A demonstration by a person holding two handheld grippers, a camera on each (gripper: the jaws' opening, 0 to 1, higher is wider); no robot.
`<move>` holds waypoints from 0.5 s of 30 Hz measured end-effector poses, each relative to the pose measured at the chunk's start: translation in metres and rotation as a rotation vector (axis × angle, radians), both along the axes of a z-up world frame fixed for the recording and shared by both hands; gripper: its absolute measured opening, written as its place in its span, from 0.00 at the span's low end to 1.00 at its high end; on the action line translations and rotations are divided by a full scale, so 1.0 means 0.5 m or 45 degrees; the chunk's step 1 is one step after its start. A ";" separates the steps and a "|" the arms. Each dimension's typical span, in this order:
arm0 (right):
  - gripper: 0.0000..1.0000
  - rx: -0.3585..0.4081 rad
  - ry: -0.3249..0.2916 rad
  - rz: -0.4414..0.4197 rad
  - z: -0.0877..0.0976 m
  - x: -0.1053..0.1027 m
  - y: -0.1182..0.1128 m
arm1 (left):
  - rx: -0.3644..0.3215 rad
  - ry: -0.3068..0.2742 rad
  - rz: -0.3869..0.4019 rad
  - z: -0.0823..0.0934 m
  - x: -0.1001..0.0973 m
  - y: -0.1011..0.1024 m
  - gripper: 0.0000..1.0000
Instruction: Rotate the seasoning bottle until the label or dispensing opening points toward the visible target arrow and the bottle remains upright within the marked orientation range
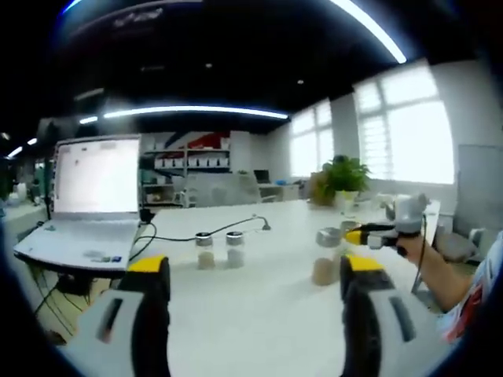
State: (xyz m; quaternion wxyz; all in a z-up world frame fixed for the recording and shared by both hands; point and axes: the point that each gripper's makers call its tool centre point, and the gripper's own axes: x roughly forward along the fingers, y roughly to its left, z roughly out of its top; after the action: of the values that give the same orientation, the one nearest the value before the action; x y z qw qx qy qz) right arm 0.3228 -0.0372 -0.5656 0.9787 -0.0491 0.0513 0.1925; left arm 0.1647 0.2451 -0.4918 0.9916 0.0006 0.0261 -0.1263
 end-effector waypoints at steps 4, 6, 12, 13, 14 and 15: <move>0.36 0.000 0.001 -0.030 0.000 0.000 -0.003 | 0.007 0.003 0.006 -0.002 0.000 0.001 0.95; 0.36 0.004 0.003 -0.039 -0.001 -0.001 -0.003 | 0.001 0.003 0.010 -0.003 0.000 0.002 0.94; 0.36 0.031 0.002 -0.066 -0.001 0.000 -0.005 | -0.005 0.001 0.034 -0.003 0.000 0.013 0.93; 0.36 0.036 0.002 -0.067 -0.001 0.000 -0.005 | -0.004 0.000 0.040 -0.003 0.001 0.015 0.93; 0.36 0.041 0.002 -0.070 -0.002 0.000 -0.006 | -0.003 0.002 0.043 -0.004 0.001 0.017 0.93; 0.36 0.041 0.003 -0.070 -0.002 0.001 -0.006 | -0.004 0.009 0.048 -0.006 0.001 0.019 0.93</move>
State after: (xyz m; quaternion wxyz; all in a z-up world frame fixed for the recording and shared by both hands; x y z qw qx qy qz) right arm 0.3232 -0.0400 -0.5665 0.9842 -0.0316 0.0507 0.1664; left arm 0.1654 0.2544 -0.4949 0.9938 -0.0021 0.0293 -0.1074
